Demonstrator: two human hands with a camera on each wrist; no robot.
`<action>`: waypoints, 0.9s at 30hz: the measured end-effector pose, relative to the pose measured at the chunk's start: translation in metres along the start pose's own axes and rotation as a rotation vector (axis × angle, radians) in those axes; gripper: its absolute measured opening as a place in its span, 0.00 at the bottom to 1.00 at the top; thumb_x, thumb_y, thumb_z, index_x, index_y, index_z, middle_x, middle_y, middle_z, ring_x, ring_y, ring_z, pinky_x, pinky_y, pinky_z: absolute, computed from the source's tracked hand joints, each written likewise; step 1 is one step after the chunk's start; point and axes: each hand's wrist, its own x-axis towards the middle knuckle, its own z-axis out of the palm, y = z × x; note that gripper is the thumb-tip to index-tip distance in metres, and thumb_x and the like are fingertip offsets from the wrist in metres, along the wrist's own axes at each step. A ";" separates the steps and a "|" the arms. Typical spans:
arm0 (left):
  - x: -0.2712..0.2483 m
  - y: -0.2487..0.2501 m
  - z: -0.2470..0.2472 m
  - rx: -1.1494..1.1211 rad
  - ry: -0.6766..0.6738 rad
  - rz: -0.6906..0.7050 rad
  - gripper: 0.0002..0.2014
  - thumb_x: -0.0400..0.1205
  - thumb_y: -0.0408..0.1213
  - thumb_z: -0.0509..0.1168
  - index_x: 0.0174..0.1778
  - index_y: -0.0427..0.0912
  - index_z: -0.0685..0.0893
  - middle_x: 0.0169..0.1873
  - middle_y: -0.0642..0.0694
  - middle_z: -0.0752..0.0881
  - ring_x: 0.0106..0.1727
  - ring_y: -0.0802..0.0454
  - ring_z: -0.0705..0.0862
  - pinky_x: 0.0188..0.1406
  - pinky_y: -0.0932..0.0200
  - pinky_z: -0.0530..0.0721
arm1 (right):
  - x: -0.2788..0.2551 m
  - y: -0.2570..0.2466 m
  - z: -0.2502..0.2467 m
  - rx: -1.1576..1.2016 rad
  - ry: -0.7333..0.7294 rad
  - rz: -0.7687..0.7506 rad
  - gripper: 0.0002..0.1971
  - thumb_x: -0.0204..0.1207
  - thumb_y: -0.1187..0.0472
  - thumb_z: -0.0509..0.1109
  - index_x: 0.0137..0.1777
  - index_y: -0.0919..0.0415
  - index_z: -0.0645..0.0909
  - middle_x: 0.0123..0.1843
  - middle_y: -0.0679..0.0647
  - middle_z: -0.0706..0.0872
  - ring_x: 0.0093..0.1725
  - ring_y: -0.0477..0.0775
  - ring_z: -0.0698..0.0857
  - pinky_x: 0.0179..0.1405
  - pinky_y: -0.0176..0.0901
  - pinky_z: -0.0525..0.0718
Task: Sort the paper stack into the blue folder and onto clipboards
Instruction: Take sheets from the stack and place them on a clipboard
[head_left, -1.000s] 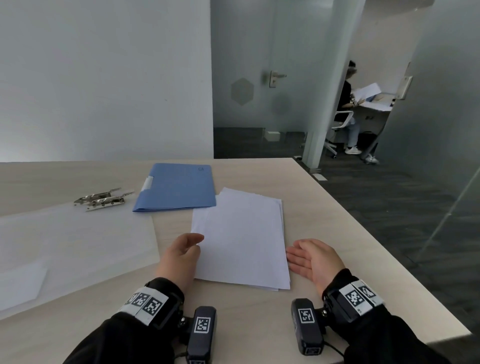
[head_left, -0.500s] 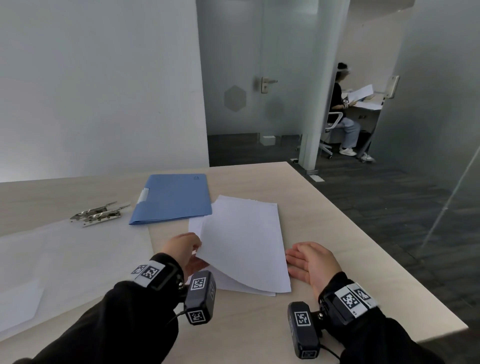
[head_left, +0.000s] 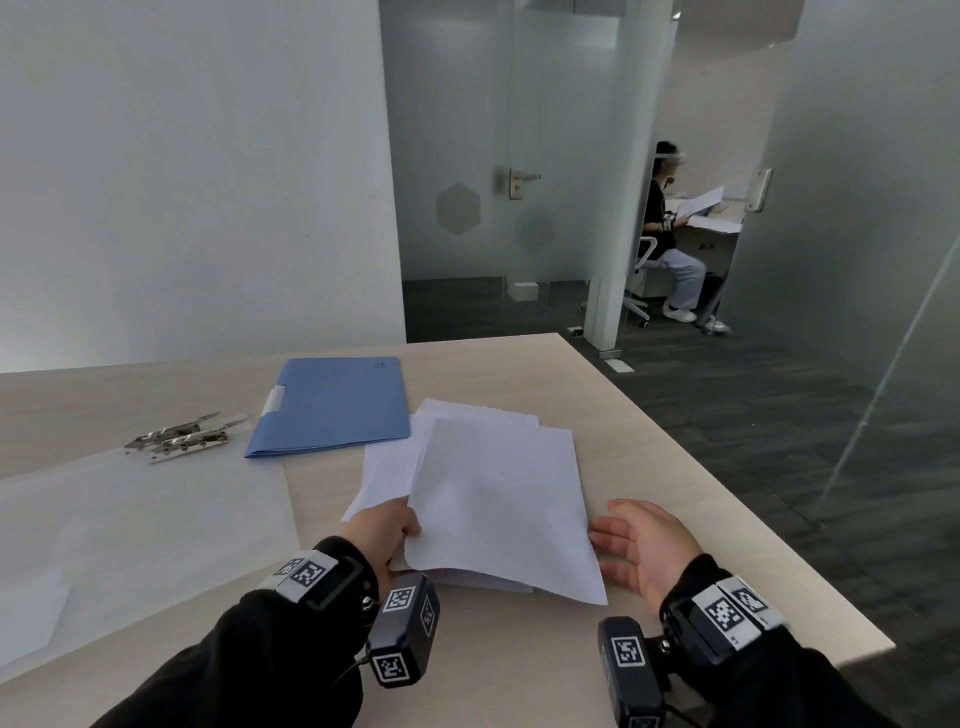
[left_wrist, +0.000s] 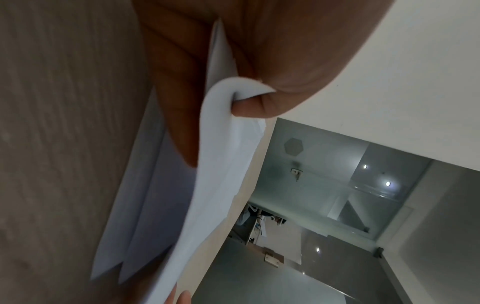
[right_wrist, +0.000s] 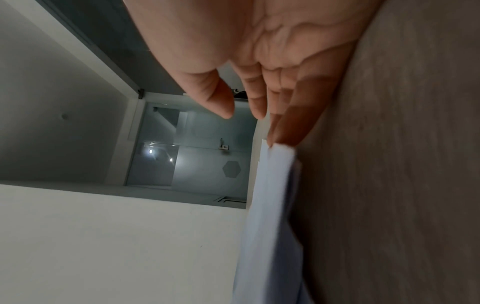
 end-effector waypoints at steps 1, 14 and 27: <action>-0.002 -0.001 0.001 0.006 -0.038 0.001 0.21 0.76 0.17 0.51 0.57 0.34 0.84 0.42 0.34 0.84 0.35 0.37 0.82 0.14 0.57 0.82 | -0.002 -0.001 -0.002 -0.021 0.004 0.008 0.11 0.83 0.59 0.63 0.63 0.61 0.77 0.56 0.65 0.88 0.50 0.61 0.88 0.34 0.49 0.87; -0.011 -0.007 -0.010 -0.061 -0.196 0.053 0.16 0.79 0.21 0.65 0.61 0.38 0.84 0.56 0.29 0.88 0.52 0.25 0.87 0.48 0.27 0.85 | 0.002 -0.004 -0.004 -0.300 -0.048 0.067 0.10 0.78 0.58 0.69 0.48 0.66 0.84 0.37 0.59 0.79 0.19 0.48 0.67 0.16 0.32 0.57; -0.006 -0.004 -0.016 0.276 -0.048 0.053 0.21 0.77 0.24 0.63 0.63 0.48 0.83 0.51 0.34 0.89 0.47 0.32 0.90 0.45 0.29 0.88 | 0.008 0.000 -0.001 -0.470 -0.088 -0.017 0.08 0.77 0.60 0.69 0.47 0.66 0.84 0.35 0.63 0.77 0.20 0.50 0.71 0.17 0.35 0.63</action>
